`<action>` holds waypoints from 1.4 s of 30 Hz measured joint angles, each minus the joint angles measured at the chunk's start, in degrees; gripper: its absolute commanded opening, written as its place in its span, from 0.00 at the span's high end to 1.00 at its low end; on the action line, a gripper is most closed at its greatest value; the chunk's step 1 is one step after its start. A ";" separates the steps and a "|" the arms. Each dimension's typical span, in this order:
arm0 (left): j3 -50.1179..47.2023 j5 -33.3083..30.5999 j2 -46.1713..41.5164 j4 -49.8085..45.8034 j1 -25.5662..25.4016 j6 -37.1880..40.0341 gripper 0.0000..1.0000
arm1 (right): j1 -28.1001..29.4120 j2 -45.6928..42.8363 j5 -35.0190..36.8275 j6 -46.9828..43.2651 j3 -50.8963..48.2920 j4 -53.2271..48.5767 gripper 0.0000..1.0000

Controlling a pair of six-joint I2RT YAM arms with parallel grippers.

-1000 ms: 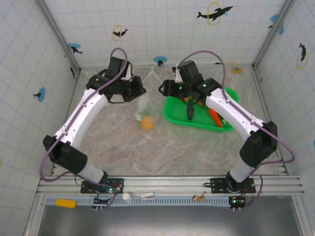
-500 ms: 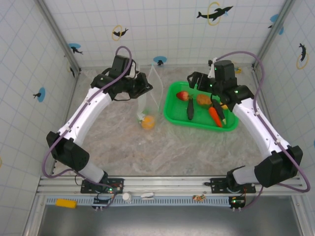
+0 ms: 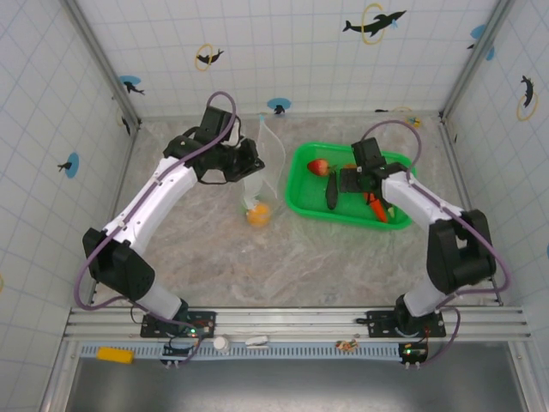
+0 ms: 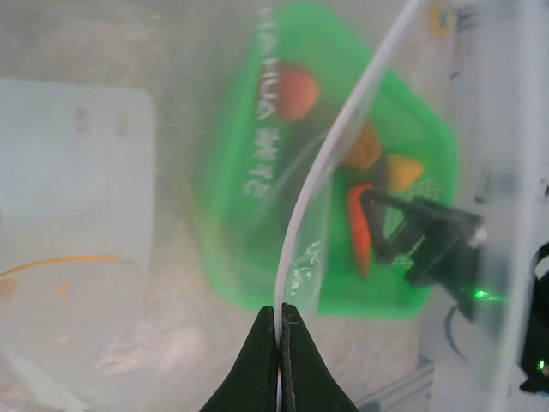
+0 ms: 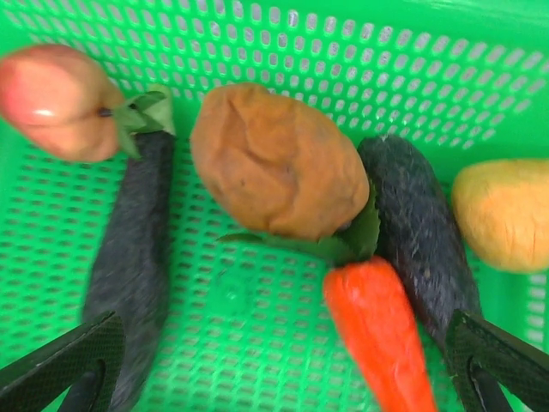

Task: Place the food in the zip-top bag and seal the zipper

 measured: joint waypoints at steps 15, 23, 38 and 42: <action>-3.93 -0.37 -2.67 0.00 0.00 1.44 1.00 | 0.31 17.55 8.68 -7.76 11.76 0.61 0.03; -4.02 -0.35 -2.67 -0.09 0.00 1.46 1.00 | 0.42 24.68 7.52 -7.61 19.74 0.66 0.15; -3.87 0.46 -2.67 -0.02 0.00 1.27 1.00 | 0.50 24.79 -0.46 0.61 19.89 -1.49 0.58; -2.40 1.25 -2.58 0.02 0.00 1.22 1.00 | 1.49 20.68 -0.70 3.56 19.39 -1.42 0.58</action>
